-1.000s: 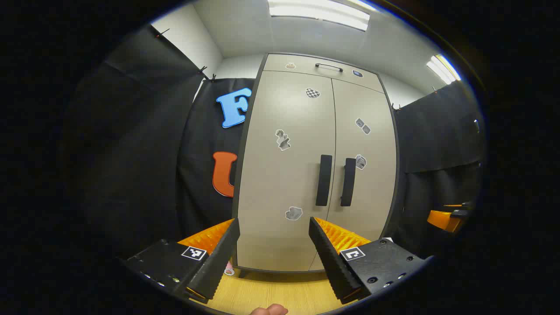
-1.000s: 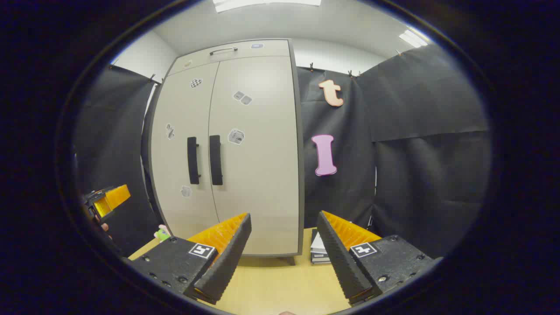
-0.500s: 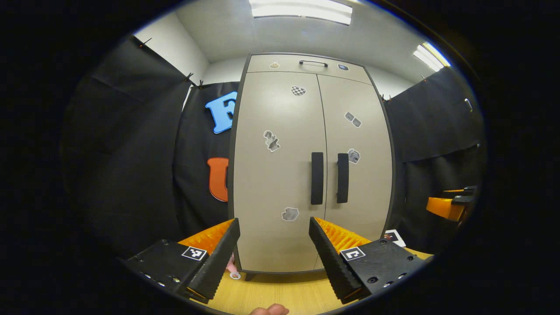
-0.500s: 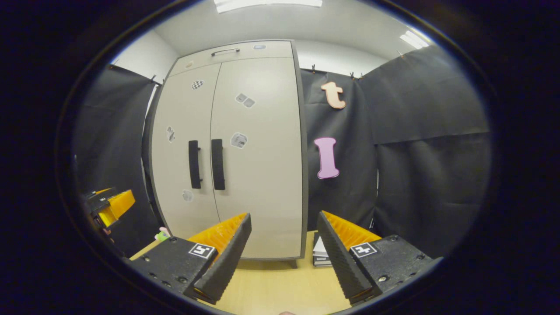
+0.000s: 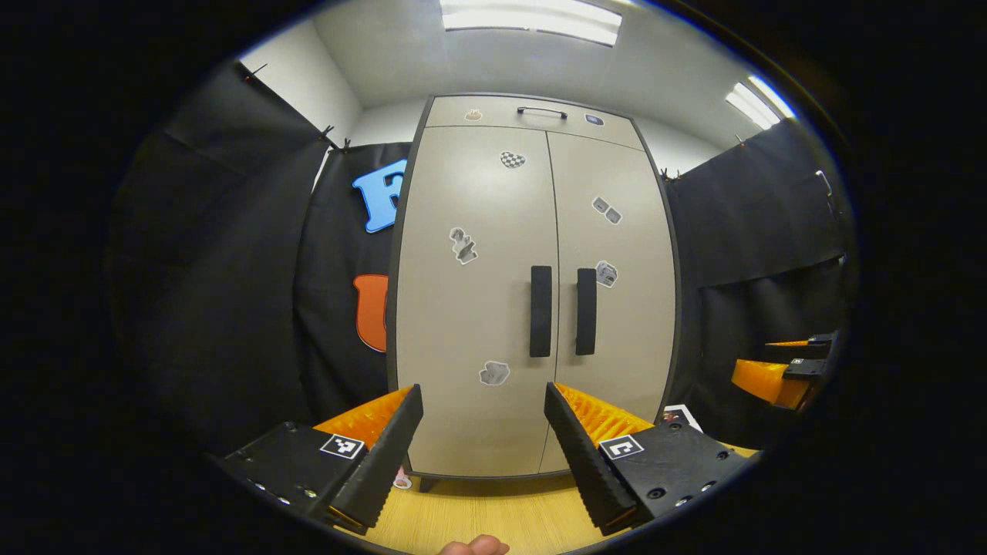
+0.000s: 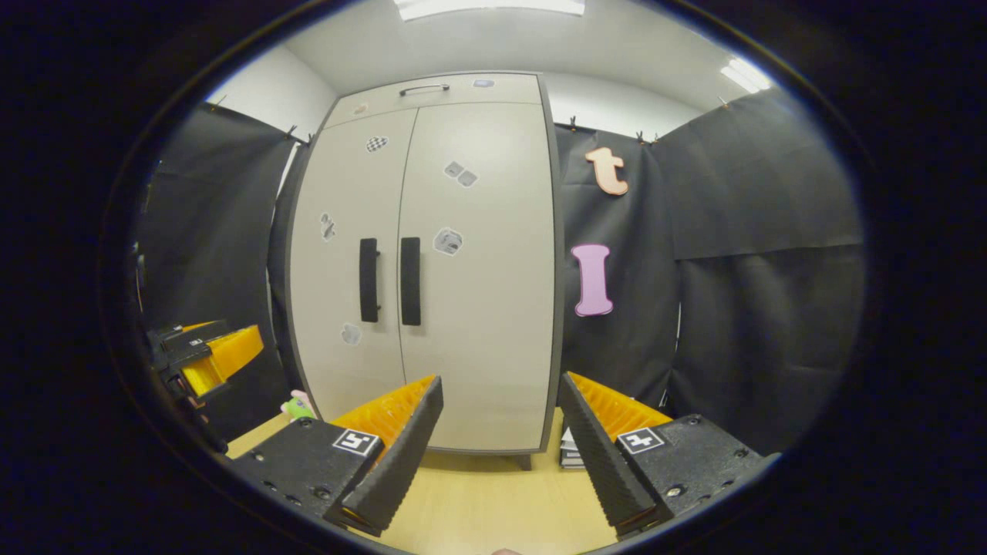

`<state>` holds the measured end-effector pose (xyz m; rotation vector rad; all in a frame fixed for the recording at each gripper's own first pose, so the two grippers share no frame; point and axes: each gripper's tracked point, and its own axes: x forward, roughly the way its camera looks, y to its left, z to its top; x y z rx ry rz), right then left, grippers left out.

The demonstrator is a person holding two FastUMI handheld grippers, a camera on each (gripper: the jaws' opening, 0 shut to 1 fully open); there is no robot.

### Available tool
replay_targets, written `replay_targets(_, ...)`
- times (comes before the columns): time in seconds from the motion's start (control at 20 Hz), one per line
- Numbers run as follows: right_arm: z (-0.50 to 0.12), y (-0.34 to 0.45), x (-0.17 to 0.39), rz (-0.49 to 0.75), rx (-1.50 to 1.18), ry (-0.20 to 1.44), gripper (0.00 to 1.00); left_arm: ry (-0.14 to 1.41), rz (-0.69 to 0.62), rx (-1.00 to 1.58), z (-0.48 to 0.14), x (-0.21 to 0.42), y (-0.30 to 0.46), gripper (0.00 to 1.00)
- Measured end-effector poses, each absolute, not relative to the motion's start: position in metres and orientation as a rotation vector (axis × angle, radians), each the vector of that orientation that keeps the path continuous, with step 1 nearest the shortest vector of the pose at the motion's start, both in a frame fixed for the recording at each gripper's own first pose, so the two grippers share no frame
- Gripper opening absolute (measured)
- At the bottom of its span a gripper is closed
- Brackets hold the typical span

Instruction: Open the right door of the double-door shoe cabinet with the right hand, and open the left door with the left hand.

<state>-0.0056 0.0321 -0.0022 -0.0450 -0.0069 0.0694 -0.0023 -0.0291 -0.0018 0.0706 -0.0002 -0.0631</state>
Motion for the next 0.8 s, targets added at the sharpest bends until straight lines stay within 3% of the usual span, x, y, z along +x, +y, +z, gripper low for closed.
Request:
replay_targets(0.05,-0.0021,0.0332,-0.0058,0.074,-0.041,-0.008,0.98,-0.004,-0.063,0.068,-0.0007,-0.0021,-0.0293,0.95)
replay_targets(0.4,0.0018,0.0290,-0.0073,0.060,-0.037,-0.025,1.00,-0.017,-0.062,0.057,0.0031,-0.0018,-0.0282,0.95)
replay_targets(0.75,-0.0005,0.0269,-0.0086,0.043,-0.015,-0.019,0.98,-0.016,-0.053,0.057,0.0037,-0.0026,-0.0272,0.95)
replay_targets(0.8,-0.0004,0.0291,-0.0080,0.047,-0.010,-0.019,0.94,-0.012,-0.054,0.055,0.0034,-0.0029,-0.0274,0.95)
